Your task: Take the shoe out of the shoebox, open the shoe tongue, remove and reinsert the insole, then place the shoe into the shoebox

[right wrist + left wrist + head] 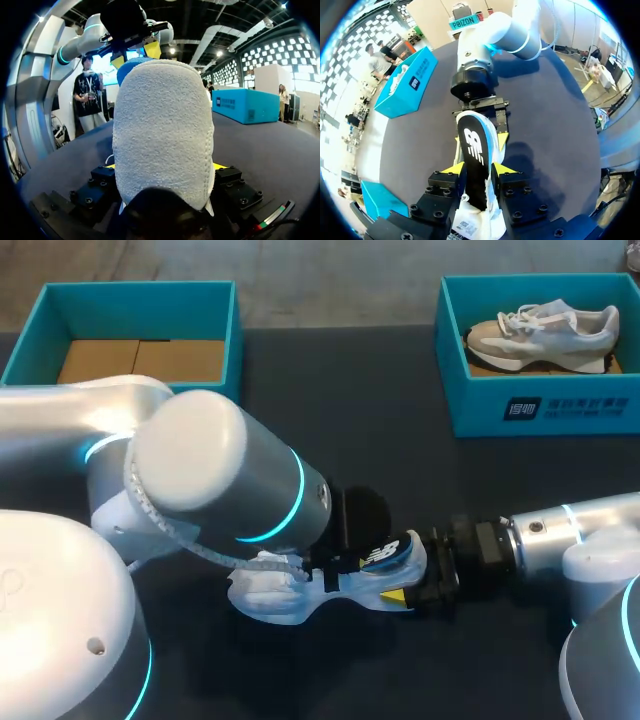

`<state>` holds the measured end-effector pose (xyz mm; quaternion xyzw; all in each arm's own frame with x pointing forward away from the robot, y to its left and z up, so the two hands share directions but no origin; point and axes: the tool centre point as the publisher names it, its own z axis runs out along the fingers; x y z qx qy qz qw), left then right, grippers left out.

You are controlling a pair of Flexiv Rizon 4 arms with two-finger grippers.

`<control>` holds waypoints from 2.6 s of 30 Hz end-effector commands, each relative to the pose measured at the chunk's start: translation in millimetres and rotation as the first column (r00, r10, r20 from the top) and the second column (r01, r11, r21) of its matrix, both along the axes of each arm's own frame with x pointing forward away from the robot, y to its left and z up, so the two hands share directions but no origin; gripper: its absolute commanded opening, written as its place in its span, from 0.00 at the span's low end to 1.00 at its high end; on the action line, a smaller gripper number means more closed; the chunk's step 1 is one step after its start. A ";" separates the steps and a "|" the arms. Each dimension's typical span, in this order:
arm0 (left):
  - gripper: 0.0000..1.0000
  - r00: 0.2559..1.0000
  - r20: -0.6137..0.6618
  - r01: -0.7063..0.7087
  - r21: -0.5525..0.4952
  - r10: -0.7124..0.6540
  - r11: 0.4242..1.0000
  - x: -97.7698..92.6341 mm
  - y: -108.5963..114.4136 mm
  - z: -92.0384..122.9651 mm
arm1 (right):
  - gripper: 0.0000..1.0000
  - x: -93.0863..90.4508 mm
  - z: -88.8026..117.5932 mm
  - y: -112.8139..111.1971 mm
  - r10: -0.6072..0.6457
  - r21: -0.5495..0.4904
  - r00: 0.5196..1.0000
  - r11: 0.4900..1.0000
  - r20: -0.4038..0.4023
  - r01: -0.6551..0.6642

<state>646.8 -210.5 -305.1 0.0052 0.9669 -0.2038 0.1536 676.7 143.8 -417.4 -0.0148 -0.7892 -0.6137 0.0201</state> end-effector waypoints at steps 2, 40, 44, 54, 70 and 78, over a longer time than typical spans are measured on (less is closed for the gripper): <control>0.35 0.998 0.041 -0.048 0.024 0.047 0.999 -2.7 -24.2 -13.1 | 0.00 -0.6 -1.6 1.2 -0.001 -0.003 1.000 1.000 0.001 0.001; 0.00 0.956 0.158 -0.259 0.044 0.249 0.965 15.8 -40.1 -31.9 | 0.00 -0.6 -1.6 1.2 -0.001 -0.003 1.000 1.000 0.001 0.001; 0.00 0.961 0.135 -0.248 0.020 0.243 0.969 18.5 -36.0 -27.8 | 0.00 -0.6 -1.6 1.2 -0.001 -0.003 1.000 1.000 0.001 0.001; 0.00 0.977 0.053 -0.201 -0.059 0.205 0.978 33.9 -39.9 -11.6 | 0.00 -0.6 -1.6 1.2 -0.001 -0.003 1.000 1.000 0.001 0.001; 0.22 0.984 0.024 -0.175 -0.044 0.176 0.984 43.2 -59.4 -13.3 | 0.00 -0.6 -1.6 1.2 -0.001 -0.003 1.000 1.000 0.001 0.001; 0.41 0.986 0.020 -0.166 -0.042 0.167 0.985 32.5 -56.0 -18.0 | 0.00 -0.6 -1.6 1.2 -0.001 -0.003 1.000 1.000 0.001 0.001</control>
